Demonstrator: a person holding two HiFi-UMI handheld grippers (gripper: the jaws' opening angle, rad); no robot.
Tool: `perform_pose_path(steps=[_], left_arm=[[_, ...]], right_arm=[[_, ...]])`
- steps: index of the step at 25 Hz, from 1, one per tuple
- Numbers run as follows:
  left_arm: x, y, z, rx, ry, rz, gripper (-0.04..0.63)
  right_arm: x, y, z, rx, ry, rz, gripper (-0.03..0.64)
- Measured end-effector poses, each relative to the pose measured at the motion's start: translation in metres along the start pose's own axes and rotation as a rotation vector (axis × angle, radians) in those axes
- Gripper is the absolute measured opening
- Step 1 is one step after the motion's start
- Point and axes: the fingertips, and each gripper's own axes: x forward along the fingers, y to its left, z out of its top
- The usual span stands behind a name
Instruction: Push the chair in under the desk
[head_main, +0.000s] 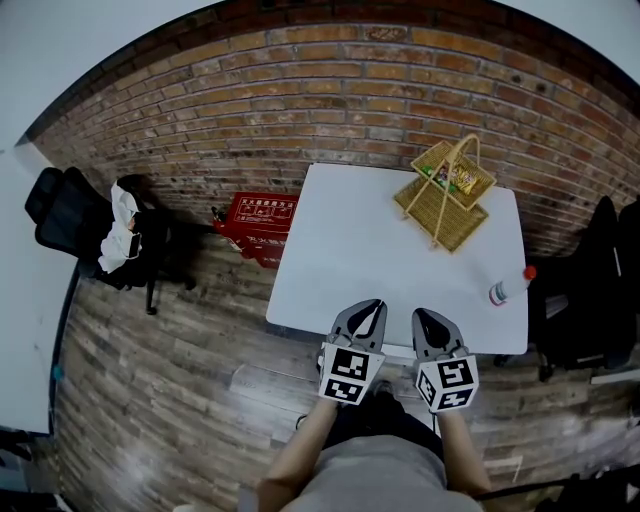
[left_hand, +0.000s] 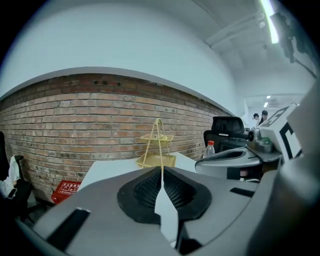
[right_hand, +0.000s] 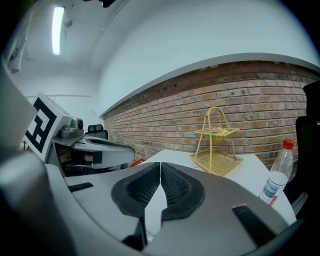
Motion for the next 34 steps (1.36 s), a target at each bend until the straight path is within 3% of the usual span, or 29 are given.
perform_pose_path(steps=[34], left_arm=[[0.008,-0.019,0.013,0.001,-0.022,-0.002,0.025]], right_arm=[[-0.003,-0.009,0.009,0.038,-0.030,-0.038,0.015]])
